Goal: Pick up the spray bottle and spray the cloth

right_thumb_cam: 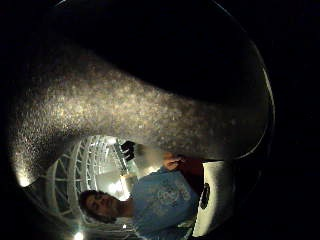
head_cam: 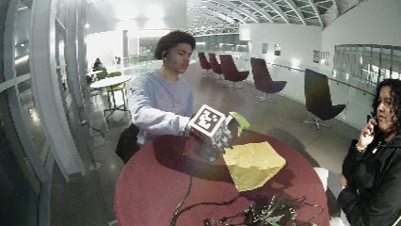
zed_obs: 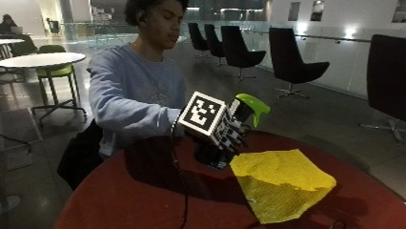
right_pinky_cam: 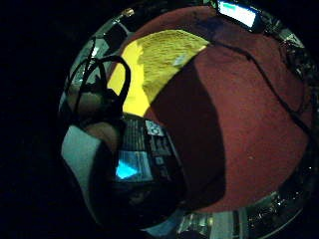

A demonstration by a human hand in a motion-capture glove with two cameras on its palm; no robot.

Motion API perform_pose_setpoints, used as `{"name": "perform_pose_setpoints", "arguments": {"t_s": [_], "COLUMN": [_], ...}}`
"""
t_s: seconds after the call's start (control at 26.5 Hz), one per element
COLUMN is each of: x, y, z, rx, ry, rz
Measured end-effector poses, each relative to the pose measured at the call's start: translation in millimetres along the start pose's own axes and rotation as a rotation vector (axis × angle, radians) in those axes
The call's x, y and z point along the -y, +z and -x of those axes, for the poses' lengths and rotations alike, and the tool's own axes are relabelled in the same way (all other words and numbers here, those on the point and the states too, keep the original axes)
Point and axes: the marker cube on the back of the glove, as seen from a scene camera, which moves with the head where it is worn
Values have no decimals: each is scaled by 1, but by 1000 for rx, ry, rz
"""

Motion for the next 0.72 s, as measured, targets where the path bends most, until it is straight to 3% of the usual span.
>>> {"name": "perform_pose_setpoints", "arguments": {"t_s": [0.34,0.72], "x": [-25,-32], "y": [24,89], "z": [22,63], "rx": [295,369], "ry": [-225,-370], "rz": [-148,-126]}}
